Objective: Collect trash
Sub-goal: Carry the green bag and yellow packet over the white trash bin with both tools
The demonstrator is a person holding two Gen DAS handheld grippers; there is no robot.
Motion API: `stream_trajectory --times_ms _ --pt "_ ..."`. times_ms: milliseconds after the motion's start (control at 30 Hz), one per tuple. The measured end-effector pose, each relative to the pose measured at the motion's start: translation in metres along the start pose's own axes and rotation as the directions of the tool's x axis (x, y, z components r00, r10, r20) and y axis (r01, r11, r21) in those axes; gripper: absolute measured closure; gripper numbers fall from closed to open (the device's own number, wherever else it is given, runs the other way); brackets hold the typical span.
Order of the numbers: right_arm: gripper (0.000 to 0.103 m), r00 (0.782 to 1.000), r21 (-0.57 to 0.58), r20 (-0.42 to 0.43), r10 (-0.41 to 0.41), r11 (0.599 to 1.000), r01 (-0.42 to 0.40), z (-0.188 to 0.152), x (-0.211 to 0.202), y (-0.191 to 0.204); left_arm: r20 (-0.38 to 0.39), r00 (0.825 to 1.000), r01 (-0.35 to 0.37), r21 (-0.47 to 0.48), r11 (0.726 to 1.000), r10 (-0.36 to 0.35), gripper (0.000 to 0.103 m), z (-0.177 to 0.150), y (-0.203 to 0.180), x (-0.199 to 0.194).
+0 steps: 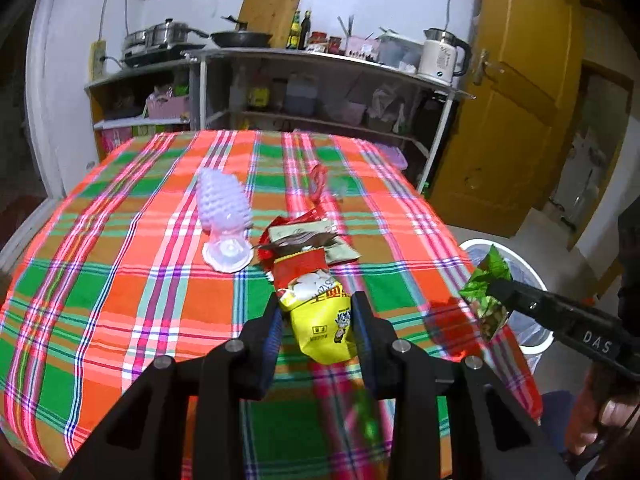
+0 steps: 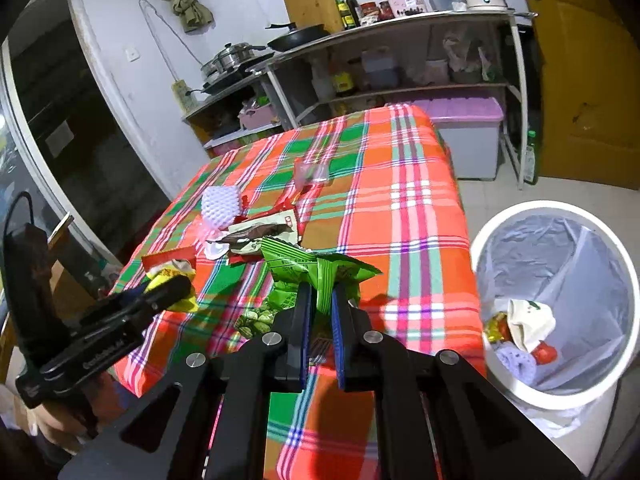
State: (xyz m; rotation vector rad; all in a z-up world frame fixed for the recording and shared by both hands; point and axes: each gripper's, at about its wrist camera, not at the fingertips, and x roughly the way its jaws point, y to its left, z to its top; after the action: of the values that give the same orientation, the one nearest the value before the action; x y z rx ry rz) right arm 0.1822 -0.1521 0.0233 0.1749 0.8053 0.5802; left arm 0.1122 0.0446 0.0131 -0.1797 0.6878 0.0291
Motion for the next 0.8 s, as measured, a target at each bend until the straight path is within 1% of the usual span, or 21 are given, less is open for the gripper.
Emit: stream_trajectory --times_ms 200,400,800 --pt "0.093 0.999 0.019 0.025 -0.036 0.999 0.035 -0.006 -0.022 -0.011 0.022 0.999 0.032 0.035 0.999 -0.033 0.068 0.003 -0.021 -0.009" --pt "0.093 0.996 0.043 0.051 -0.067 0.997 0.065 -0.01 -0.042 -0.025 0.024 0.997 0.067 0.068 0.995 -0.069 0.068 0.003 -0.044 -0.013" --pt "0.093 0.99 0.096 0.085 -0.116 0.99 0.107 -0.014 -0.067 -0.057 0.003 0.992 0.121 0.13 0.984 -0.122 0.068 0.006 -0.083 -0.001"
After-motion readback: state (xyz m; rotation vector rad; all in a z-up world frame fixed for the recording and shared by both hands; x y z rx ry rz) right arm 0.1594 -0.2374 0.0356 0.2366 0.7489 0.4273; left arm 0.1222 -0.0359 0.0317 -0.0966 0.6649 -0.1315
